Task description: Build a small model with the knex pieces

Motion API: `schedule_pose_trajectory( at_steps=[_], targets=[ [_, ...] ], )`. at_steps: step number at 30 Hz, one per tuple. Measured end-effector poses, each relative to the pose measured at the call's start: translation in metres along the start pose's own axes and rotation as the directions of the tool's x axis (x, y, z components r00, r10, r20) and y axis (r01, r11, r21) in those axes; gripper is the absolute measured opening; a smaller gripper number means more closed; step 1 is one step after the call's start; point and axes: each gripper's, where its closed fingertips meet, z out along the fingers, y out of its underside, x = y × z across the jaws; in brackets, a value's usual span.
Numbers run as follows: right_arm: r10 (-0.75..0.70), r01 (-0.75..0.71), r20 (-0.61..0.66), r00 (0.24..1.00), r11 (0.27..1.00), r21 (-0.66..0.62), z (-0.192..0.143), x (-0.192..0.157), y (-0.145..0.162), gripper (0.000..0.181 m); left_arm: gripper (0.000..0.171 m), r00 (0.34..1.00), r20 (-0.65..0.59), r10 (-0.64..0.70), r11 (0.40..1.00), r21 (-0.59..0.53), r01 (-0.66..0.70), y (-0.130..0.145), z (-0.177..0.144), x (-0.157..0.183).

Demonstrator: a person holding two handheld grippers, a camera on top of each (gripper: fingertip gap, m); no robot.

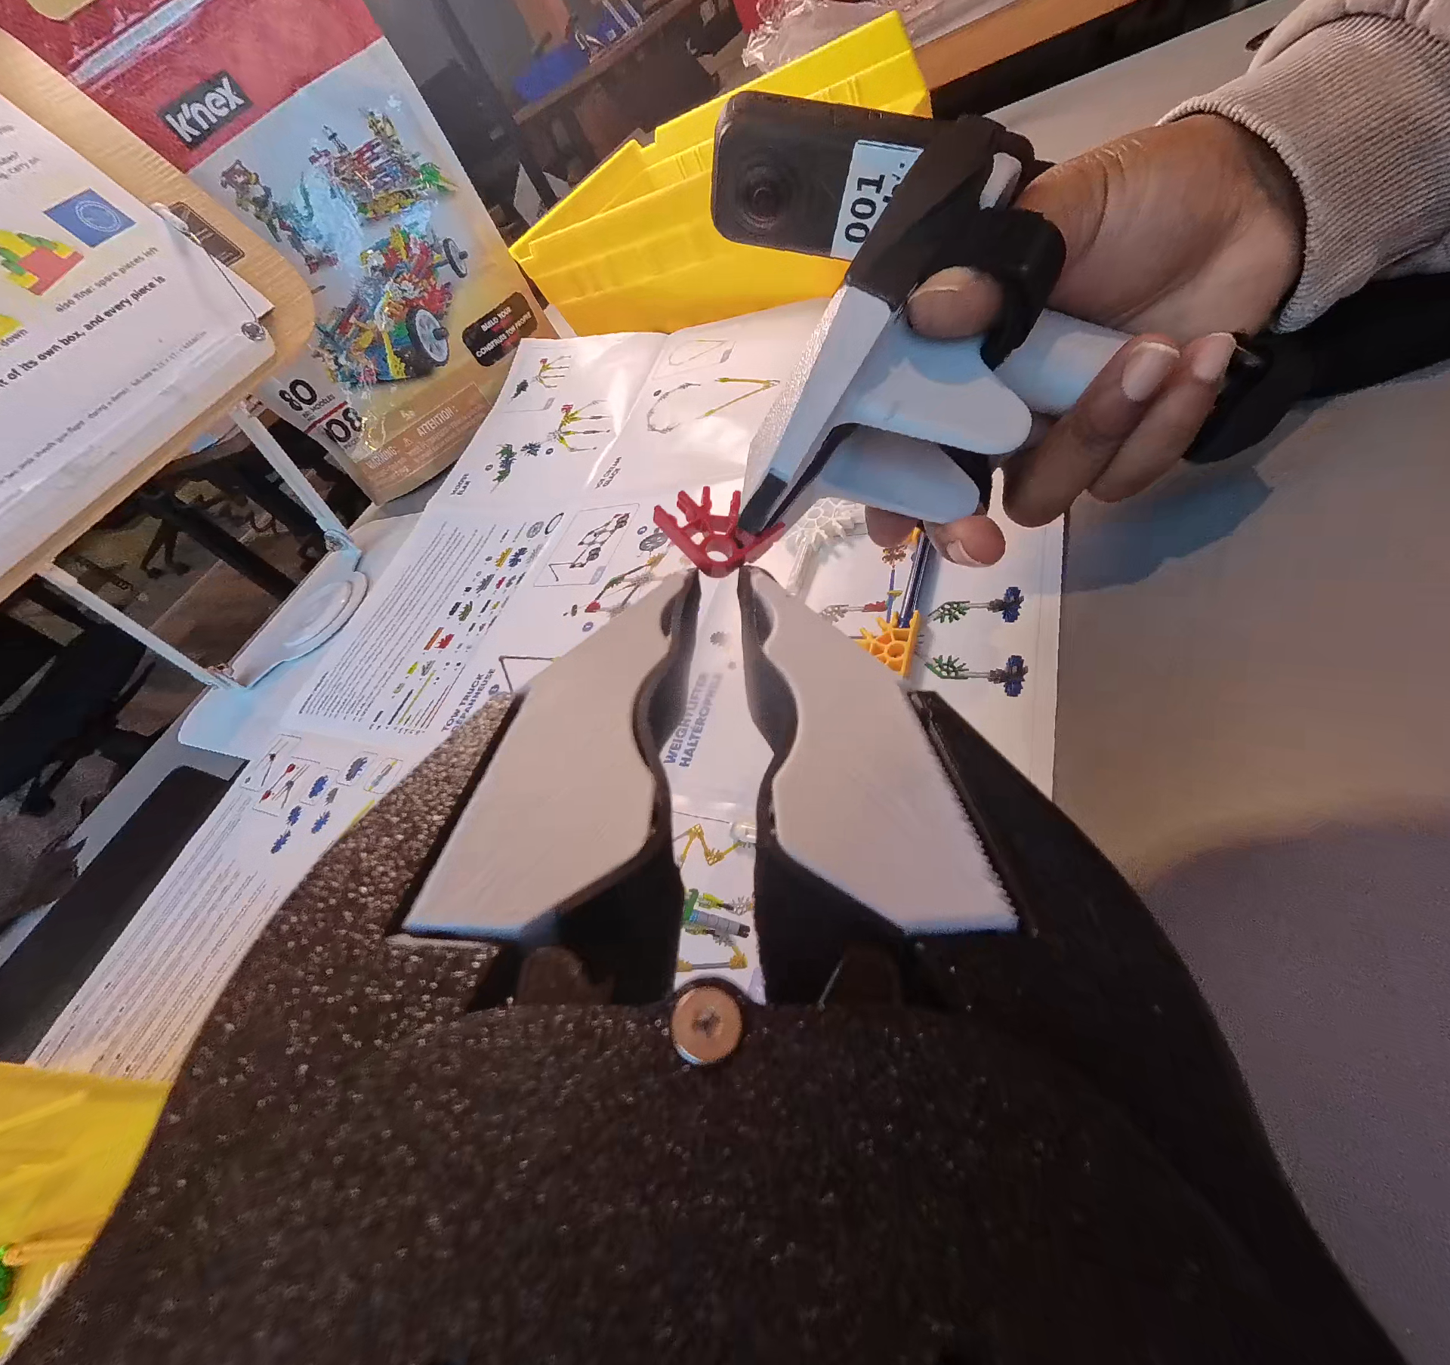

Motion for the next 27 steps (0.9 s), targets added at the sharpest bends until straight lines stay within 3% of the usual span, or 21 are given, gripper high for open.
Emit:
schedule_pose_trajectory(
  at_steps=[5,8,11,14,19,23,27],
  targets=[
    [-0.004,0.004,0.004,1.000,1.000,0.002,-0.001,0.000,-0.001,0.005,0.000,1.000,-0.015,-0.023,1.000,0.005,0.024,0.002,0.000,0.001],
    [-0.021,0.020,0.036,0.999,0.999,0.041,-0.002,-0.005,-0.007,0.005,0.004,0.966,-0.090,-0.244,0.966,0.070,0.251,-0.007,-0.002,-0.002],
    [-0.096,0.091,0.070,0.993,0.993,0.076,-0.003,-0.016,-0.013,0.005,0.015,0.800,-0.270,-0.536,0.811,0.095,0.577,-0.019,-0.006,-0.004],
    [-0.174,0.166,0.087,0.981,0.982,0.087,-0.001,-0.024,-0.013,0.005,0.013,0.618,-0.407,-0.673,0.644,0.089,0.760,-0.031,-0.009,-0.003],
    [-0.242,0.237,0.070,0.968,0.969,0.069,0.001,-0.025,-0.010,0.005,0.004,0.541,-0.463,-0.702,0.587,0.054,0.808,-0.034,-0.011,0.000],
    [-0.265,0.264,0.037,0.963,0.964,0.026,0.003,-0.020,-0.006,0.005,0.004,0.405,-0.519,-0.753,0.476,-0.005,0.879,-0.031,-0.012,0.000],
    [-0.252,0.252,0.046,0.967,0.968,0.008,0.002,-0.021,-0.003,0.006,0.004,0.317,-0.554,-0.770,0.412,-0.051,0.910,-0.031,-0.012,0.002]
  ],
)
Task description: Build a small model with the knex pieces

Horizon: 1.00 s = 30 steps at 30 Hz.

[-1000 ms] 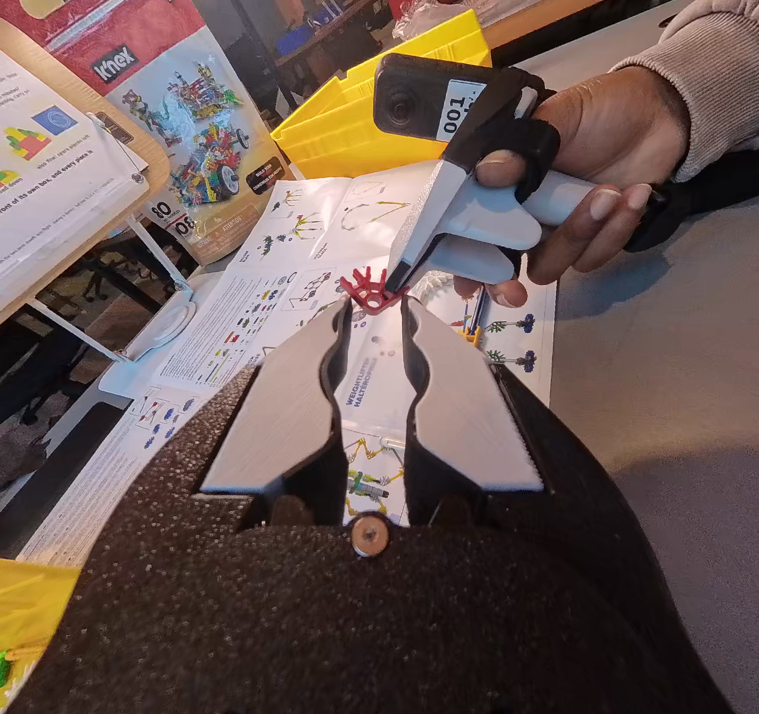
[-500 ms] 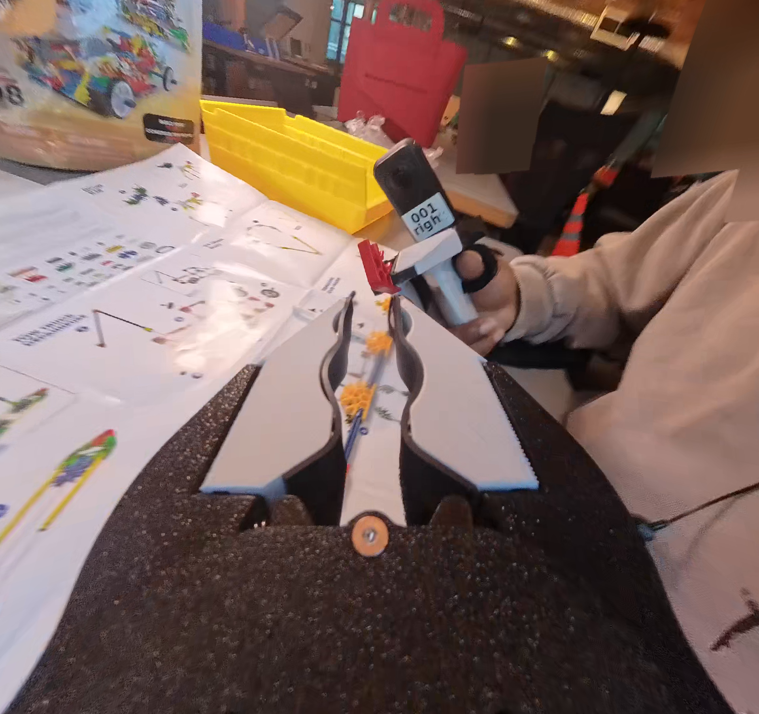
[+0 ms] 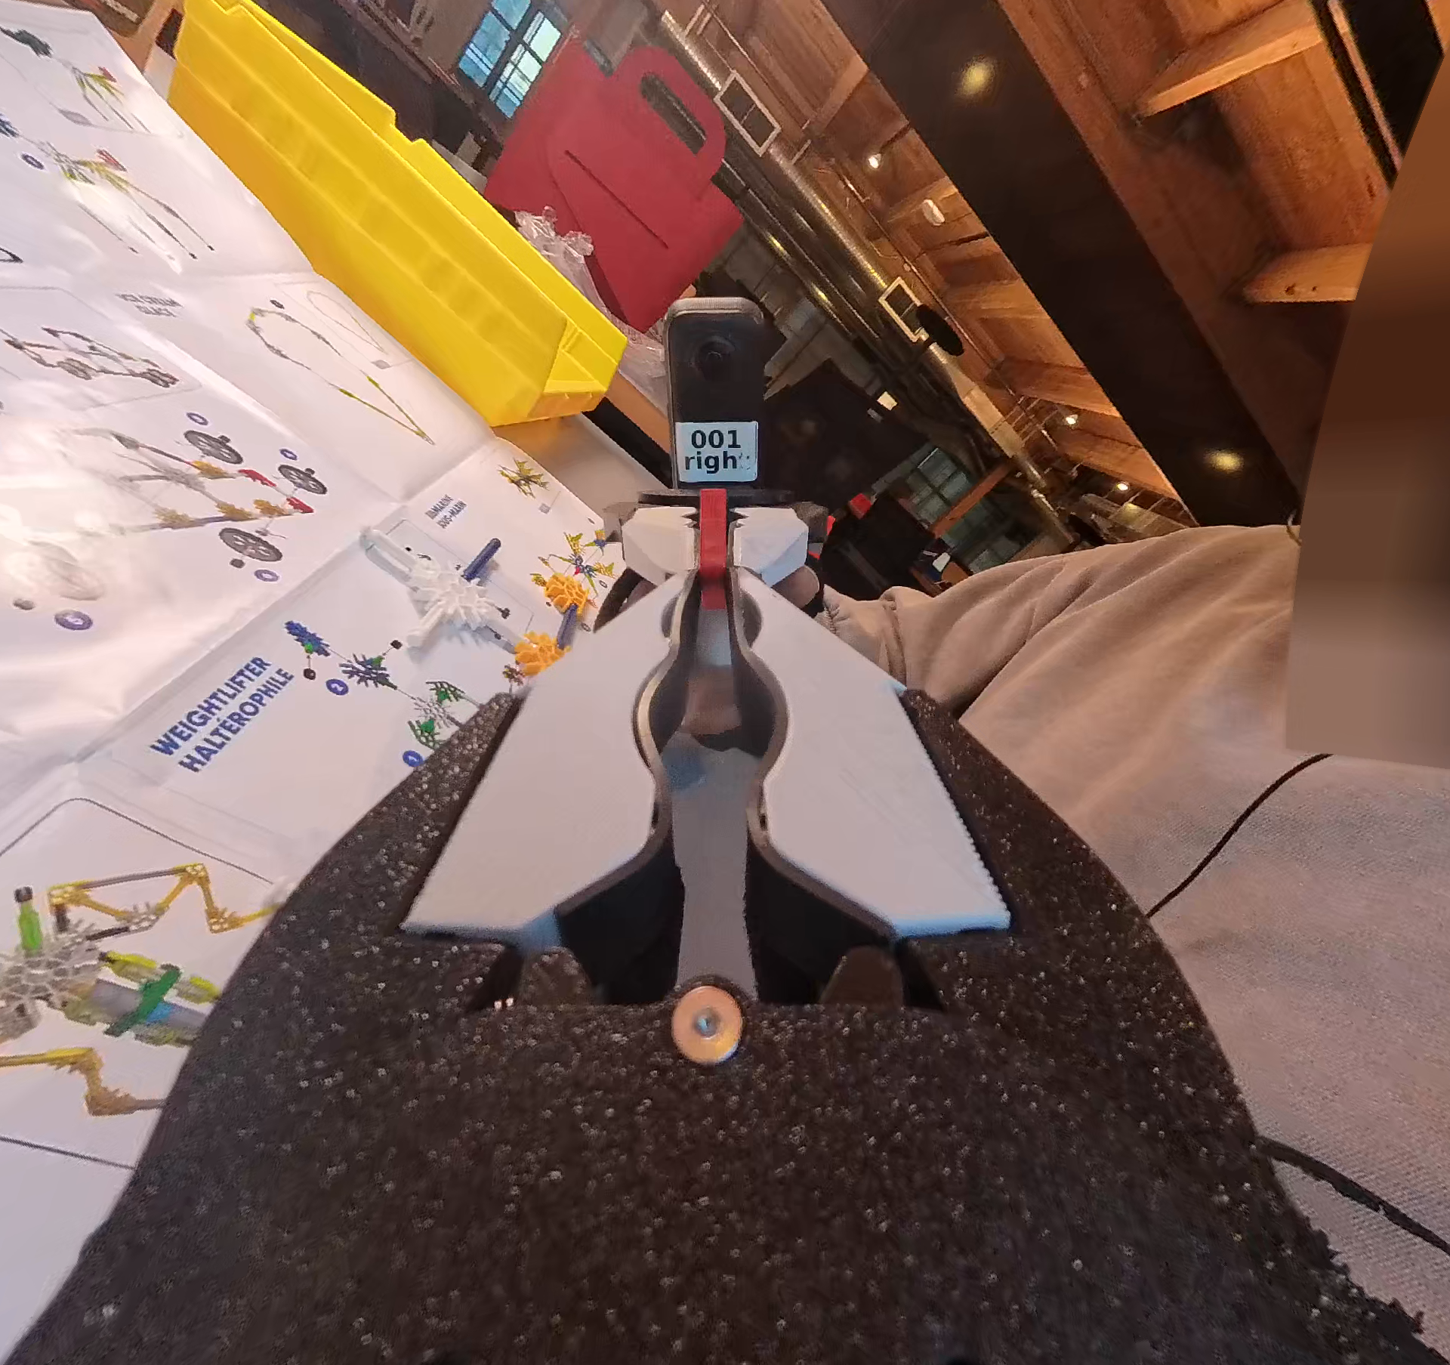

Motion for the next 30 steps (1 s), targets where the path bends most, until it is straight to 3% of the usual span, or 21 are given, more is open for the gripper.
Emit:
schedule_pose_trajectory(
  at_steps=[4,6,8,10,12,14,16,19,25,30],
  targets=[
    [-0.079,0.078,-0.011,0.997,0.996,-0.046,-0.001,-0.001,0.003,0.009,0.003,0.999,-0.013,-0.034,0.999,-0.039,0.034,0.002,-0.002,0.001],
    [-0.232,0.229,-0.028,0.972,0.968,-0.102,-0.005,0.000,0.000,0.022,0.003,1.000,-0.006,-0.029,0.993,-0.111,0.029,0.005,-0.007,0.000],
    [-0.497,0.482,-0.022,0.867,0.851,-0.208,-0.013,0.002,-0.001,0.024,0.003,1.000,0.007,-0.008,0.970,-0.244,0.009,0.015,-0.013,-0.004],
    [-0.739,0.695,0.033,0.673,0.617,-0.369,-0.020,0.016,0.007,0.025,0.003,1.000,0.001,-0.012,0.937,-0.350,0.011,0.023,-0.017,-0.007],
    [-0.809,0.757,0.146,0.570,0.448,-0.475,-0.020,0.021,0.024,0.030,0.003,1.000,-0.004,-0.019,0.902,-0.432,0.015,0.031,-0.018,-0.010],
    [-0.851,0.800,0.182,0.493,0.360,-0.481,-0.011,0.020,0.027,0.032,0.004,1.000,-0.004,-0.027,0.876,-0.482,0.022,0.038,-0.018,-0.013],
    [-0.866,0.828,0.211,0.454,0.323,-0.459,-0.002,0.016,0.031,0.031,0.004,0.999,-0.003,-0.041,0.866,-0.500,0.034,0.041,-0.017,-0.016],
    [-0.895,0.840,0.224,0.386,0.241,-0.485,0.000,0.022,0.040,0.018,0.003,0.997,-0.012,-0.077,0.879,-0.472,0.062,0.039,-0.018,-0.015],
    [-0.919,0.839,0.106,0.379,0.293,-0.459,0.005,0.026,0.035,0.014,0.003,0.993,0.011,-0.120,0.915,-0.386,0.115,0.031,-0.022,-0.020],
    [-0.884,0.779,-0.003,0.468,0.414,-0.471,0.006,0.035,0.029,0.014,0.004,0.987,0.049,-0.152,0.937,-0.310,0.159,0.022,-0.021,-0.029]
  ],
)
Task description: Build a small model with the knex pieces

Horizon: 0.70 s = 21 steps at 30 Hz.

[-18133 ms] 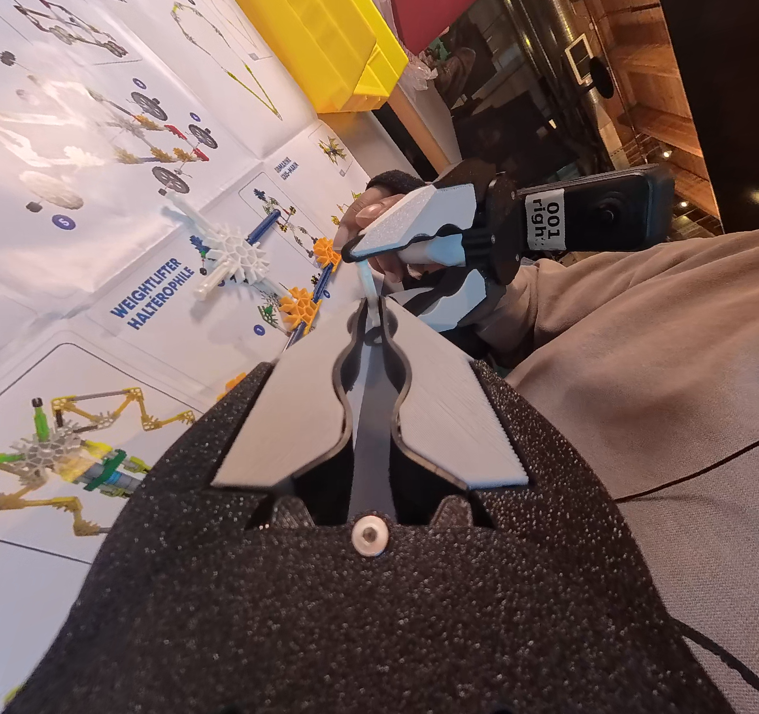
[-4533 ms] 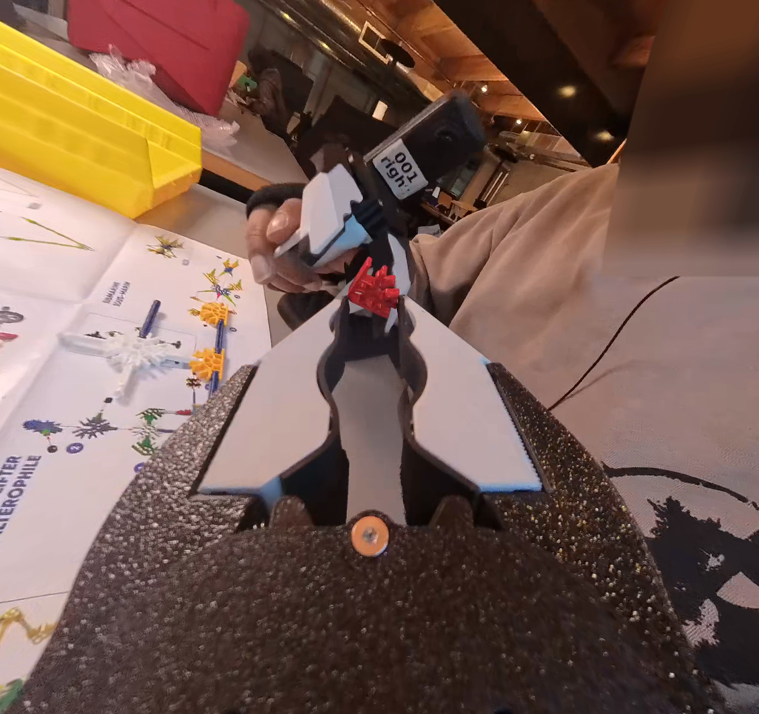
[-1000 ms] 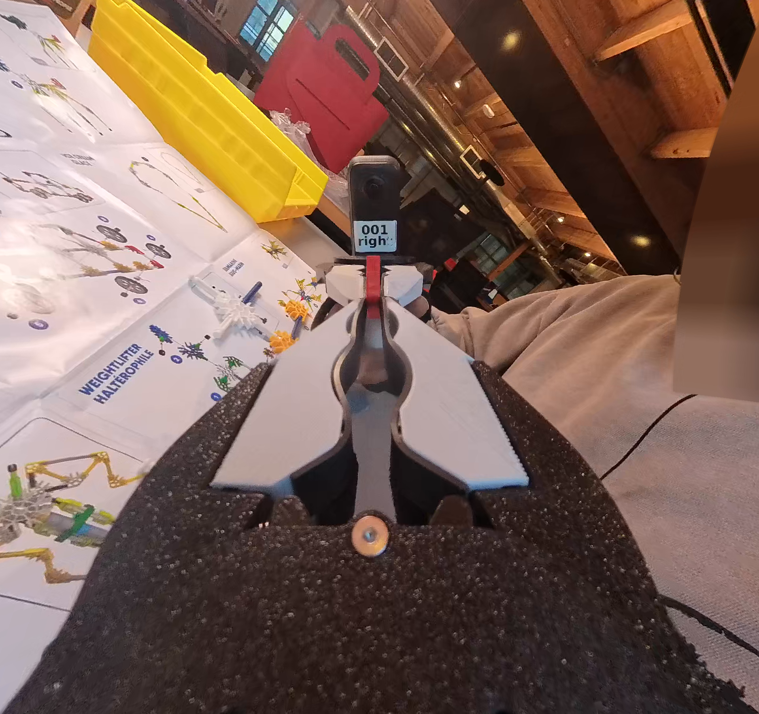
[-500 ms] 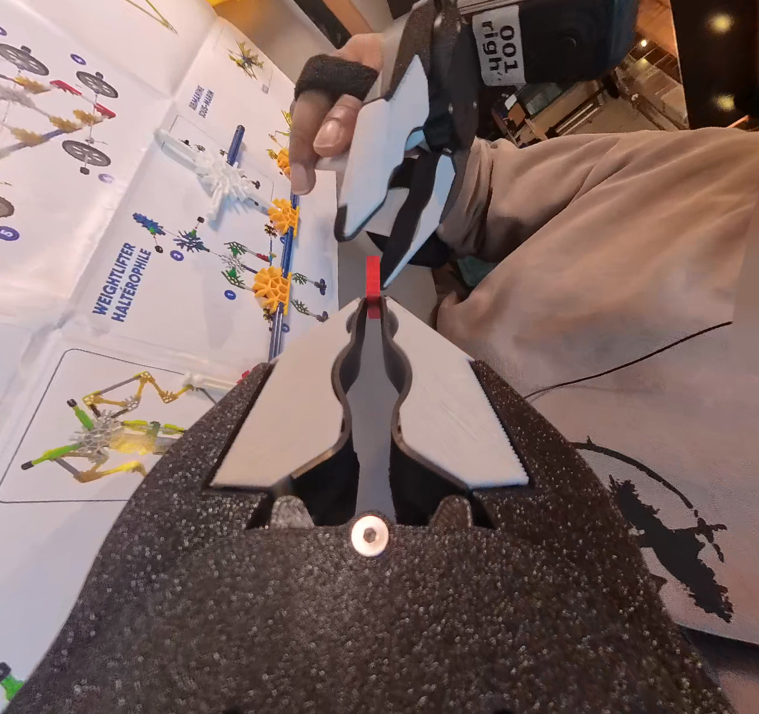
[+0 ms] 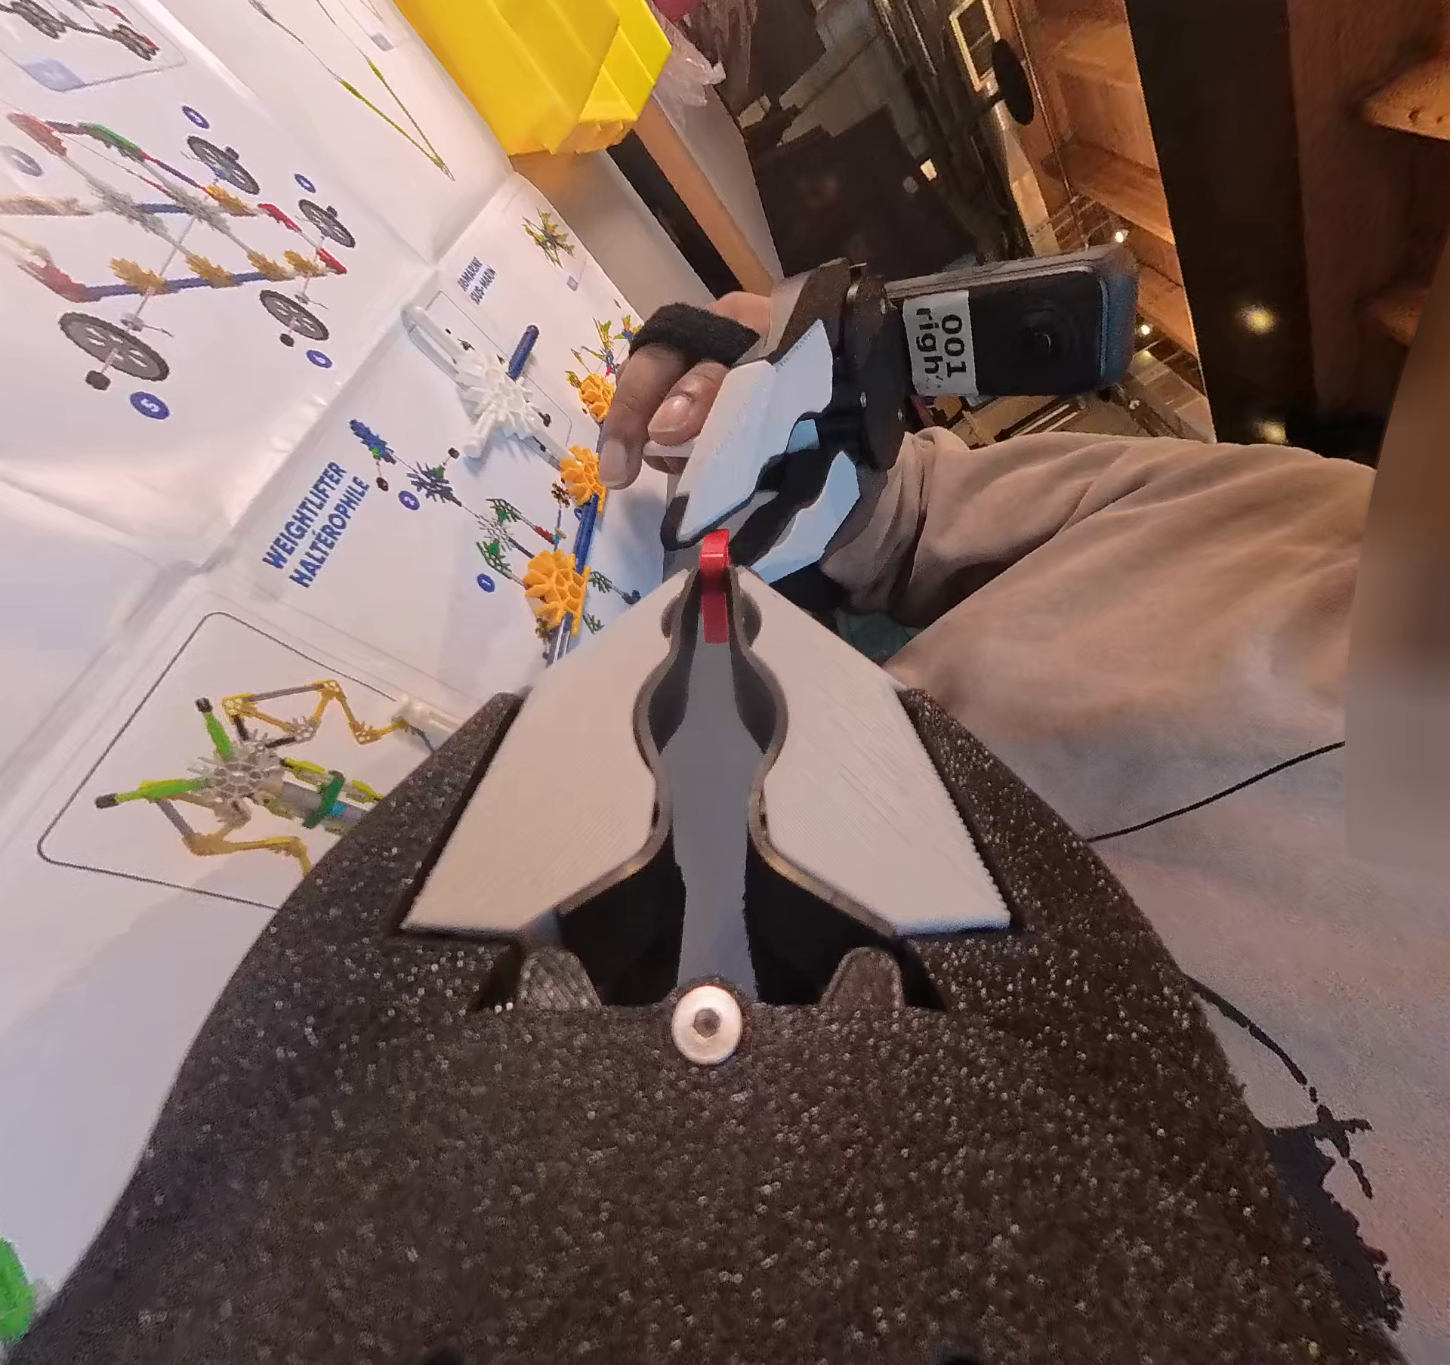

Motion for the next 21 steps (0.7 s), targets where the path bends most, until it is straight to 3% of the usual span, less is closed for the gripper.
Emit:
schedule_pose_trajectory(
  at_steps=[7,11,13,17,21],
  targets=[
    [0.116,-0.117,0.034,0.993,0.993,0.016,0.001,0.001,-0.001,0.013,0.005,1.000,0.022,0.014,1.000,0.022,-0.015,-0.002,-0.001,-0.003],
    [0.151,-0.150,0.039,0.988,0.988,-0.027,0.008,0.009,0.005,0.013,0.004,0.995,0.099,0.017,0.999,0.044,-0.022,-0.007,-0.006,-0.014],
    [0.144,-0.141,0.040,0.989,0.988,-0.061,0.014,0.012,0.010,0.011,0.002,0.989,0.145,-0.010,0.998,0.070,0.000,-0.010,-0.012,-0.024],
    [0.105,-0.097,0.053,0.993,0.986,-0.138,0.026,0.014,0.017,0.024,0.000,0.976,0.212,-0.057,0.995,0.095,0.037,-0.010,-0.021,-0.040],
    [0.056,-0.037,0.071,0.996,0.969,-0.245,0.040,0.011,0.031,0.018,0.000,0.957,0.285,-0.056,0.997,0.075,0.036,-0.006,-0.024,-0.052]
  ],
)
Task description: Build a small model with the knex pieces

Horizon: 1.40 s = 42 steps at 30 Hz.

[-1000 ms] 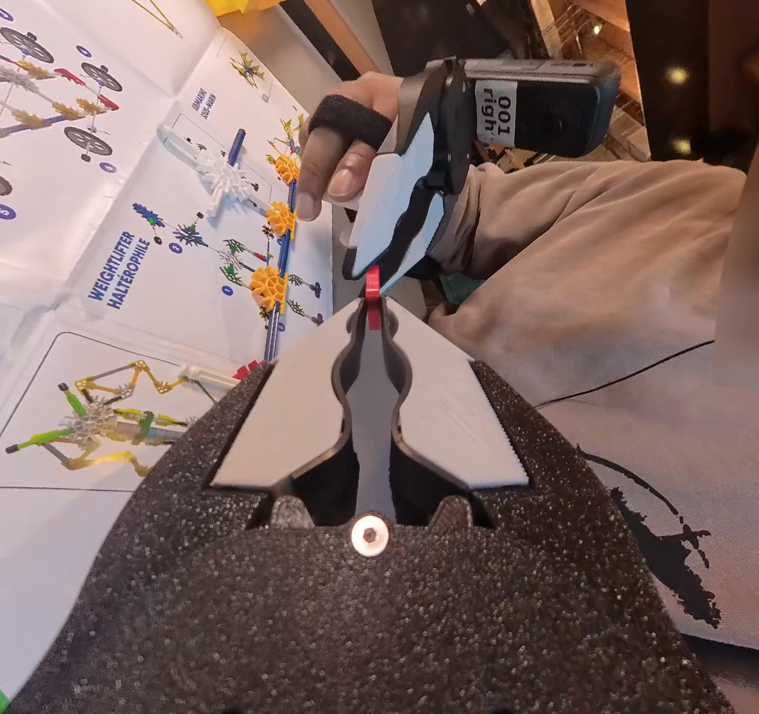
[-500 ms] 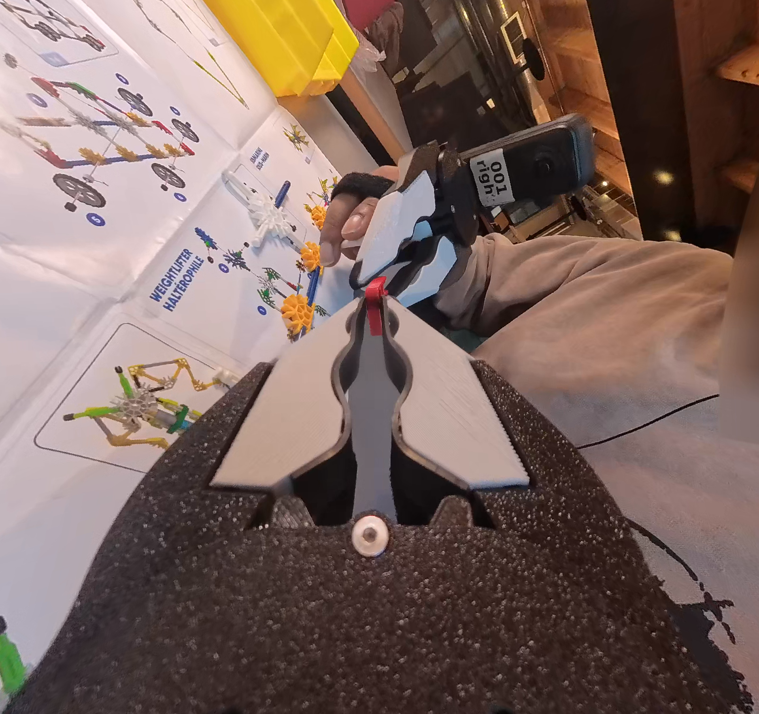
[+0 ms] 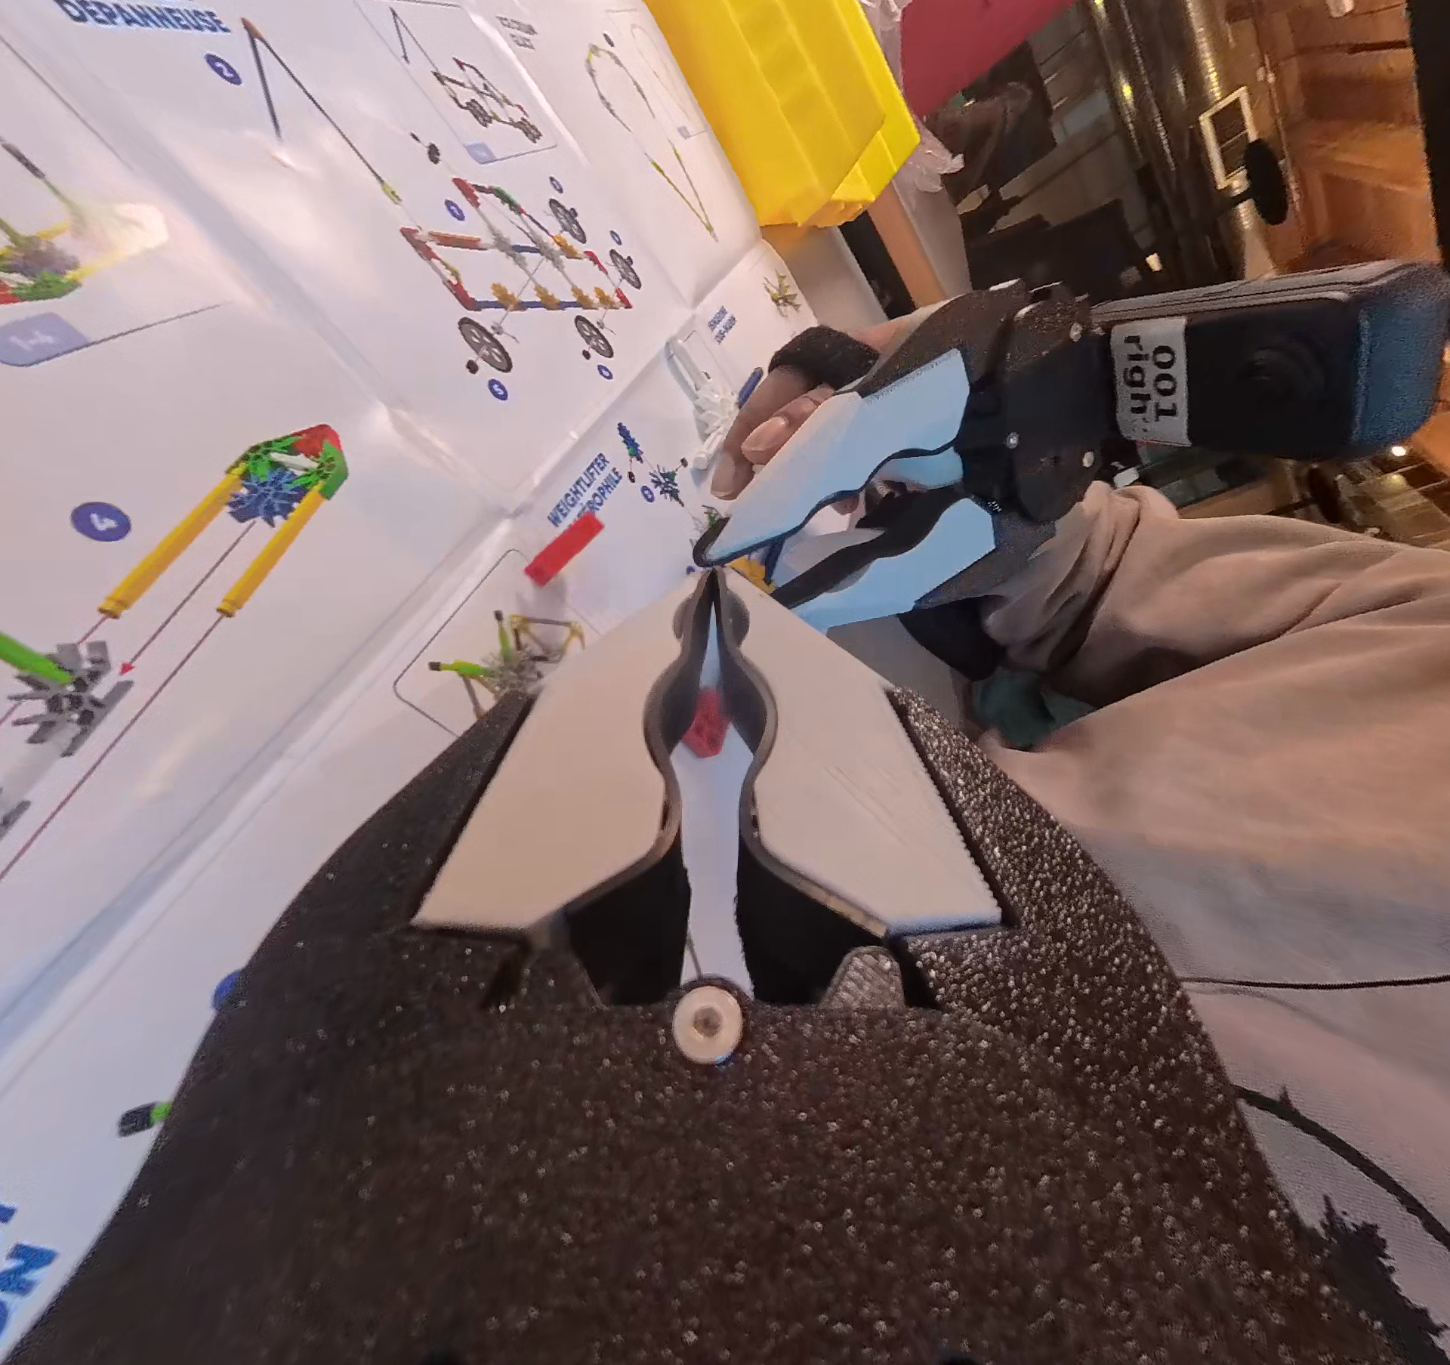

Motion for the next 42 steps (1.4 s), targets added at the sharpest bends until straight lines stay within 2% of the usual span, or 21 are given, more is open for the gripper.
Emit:
schedule_pose_trajectory(
  at_steps=[3,6,7,10,14,19,21,25,28,31,37,42],
  targets=[
    [-0.005,0.006,0.005,1.000,0.999,-0.054,0.002,0.005,0.008,0.018,0.000,0.971,0.194,0.140,0.990,-0.042,-0.134,0.001,-0.006,-0.024],
    [0.050,-0.051,-0.006,0.999,0.997,-0.066,-0.002,0.020,0.011,0.019,0.000,0.887,0.353,0.297,0.955,-0.112,-0.275,-0.003,-0.017,-0.042],
    [0.067,-0.068,-0.014,0.998,0.995,-0.076,-0.002,0.025,0.013,0.019,0.005,0.860,0.384,0.337,0.942,-0.137,-0.307,-0.003,-0.019,-0.047],
    [0.103,-0.101,0.007,0.995,0.987,-0.124,0.006,0.034,0.018,0.022,0.016,0.806,0.425,0.412,0.911,-0.191,-0.365,-0.004,-0.017,-0.056],
    [0.146,-0.120,0.104,0.984,0.968,-0.218,0.027,0.032,0.022,0.035,0.021,0.744,0.435,0.507,0.862,-0.254,-0.439,-0.007,-0.013,-0.058],
    [0.059,0.004,0.213,0.975,0.958,-0.286,0.039,0.035,0.020,0.022,0.017,0.666,0.424,0.614,0.790,-0.325,-0.520,-0.001,-0.014,-0.058],
    [-0.073,0.160,0.315,0.946,0.953,-0.258,0.035,0.031,0.019,0.022,0.015,0.671,0.382,0.635,0.773,-0.328,-0.544,0.003,-0.014,-0.052],
    [-0.270,0.403,0.527,0.806,0.902,-0.153,0.022,0.007,0.014,0.023,0.013,0.762,0.232,0.605,0.789,-0.302,-0.535,0.017,-0.010,-0.031],
    [-0.365,0.524,0.598,0.714,0.844,-0.111,0.019,-0.001,0.017,0.022,0.011,0.788,0.187,0.586,0.797,-0.305,-0.521,0.024,-0.005,-0.027],
    [-0.396,0.582,0.638,0.661,0.806,-0.103,0.019,-0.002,0.024,0.022,0.008,0.781,0.176,0.600,0.784,-0.326,-0.529,0.029,0.000,-0.025],
    [-0.413,0.595,0.637,0.651,0.799,-0.091,0.023,0.001,0.024,0.021,0.007,0.760,0.175,0.626,0.760,-0.352,-0.546,0.034,0.005,-0.024],
    [-0.410,0.551,0.563,0.717,0.829,-0.099,0.026,0.010,0.021,0.022,0.007,0.765,0.172,0.621,0.765,-0.346,-0.543,0.033,0.005,-0.024]
  ],
)
